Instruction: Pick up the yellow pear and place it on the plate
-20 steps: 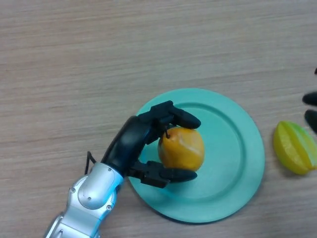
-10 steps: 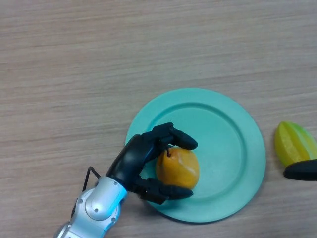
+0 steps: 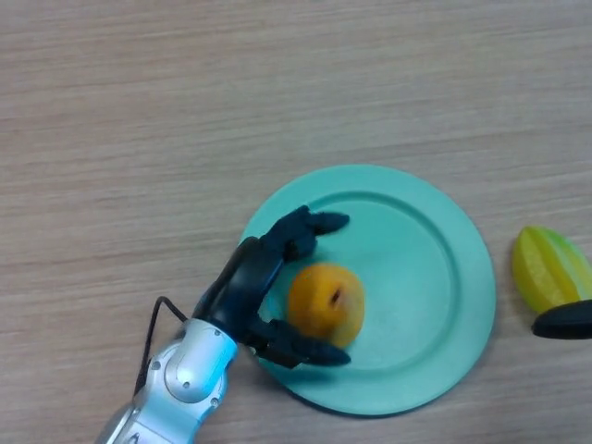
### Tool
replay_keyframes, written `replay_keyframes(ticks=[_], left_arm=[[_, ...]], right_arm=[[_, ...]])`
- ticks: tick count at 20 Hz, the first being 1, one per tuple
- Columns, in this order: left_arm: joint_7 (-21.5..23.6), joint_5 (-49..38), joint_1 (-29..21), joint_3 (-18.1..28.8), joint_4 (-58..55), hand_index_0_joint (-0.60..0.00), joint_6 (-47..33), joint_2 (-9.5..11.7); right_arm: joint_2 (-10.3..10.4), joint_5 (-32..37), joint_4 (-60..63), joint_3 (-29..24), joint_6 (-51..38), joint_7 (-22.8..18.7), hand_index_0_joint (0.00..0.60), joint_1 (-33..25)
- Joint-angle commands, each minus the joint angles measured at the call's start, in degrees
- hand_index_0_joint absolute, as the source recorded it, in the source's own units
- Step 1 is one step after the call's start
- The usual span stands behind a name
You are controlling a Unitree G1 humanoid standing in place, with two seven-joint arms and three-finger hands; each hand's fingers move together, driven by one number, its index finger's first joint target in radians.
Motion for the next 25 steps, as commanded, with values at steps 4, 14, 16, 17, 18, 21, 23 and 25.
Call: replay_keyframes(ticks=[4, 14, 16, 17, 18, 21, 23, 25], left_arm=[[-3.5, -0.2, 0.4, 7.4, -15.0, 0.0, -1.8, 0.2], [-12.1, -16.6, 5.5, 28.3, -28.9, 0.0, -2.4, 5.0], [-12.7, -17.2, 6.4, 30.0, -27.8, 0.0, -4.0, 5.6], [-13.0, -18.9, 6.9, 31.0, -28.3, 0.0, -2.5, 6.0], [-13.3, -20.4, 7.2, 31.8, -28.9, 0.0, -0.9, 6.2], [-13.3, -23.8, 8.7, 33.7, -30.6, 0.0, 2.1, 6.2], [-13.1, -23.9, 9.0, 33.9, -31.3, 0.0, 3.3, 6.4], [-13.3, -24.6, 9.0, 34.4, -32.3, 0.0, 4.9, 6.5]], right_arm=[[-1.6, 0.2, -1.0, -1.9, -9.3, -0.9, 0.0, -1.5], [-2.2, 0.5, 1.6, -1.3, -9.4, 0.7, 0.0, -1.8], [-2.5, 0.3, 2.5, -0.6, -9.5, 0.6, 0.0, -2.3], [-2.6, 0.0, 3.3, 0.0, -10.6, 0.6, 0.0, -2.6], [-2.5, 0.6, 3.6, 0.1, -10.9, 0.6, 0.0, -2.7], [-2.9, 1.9, 5.2, 0.6, -11.3, 0.6, 0.0, -3.3], [-3.4, 1.1, 6.3, 0.9, -12.4, 0.5, 0.0, -3.9], [-3.5, 1.8, 6.8, 0.6, -12.8, 0.6, 0.0, -4.1]])
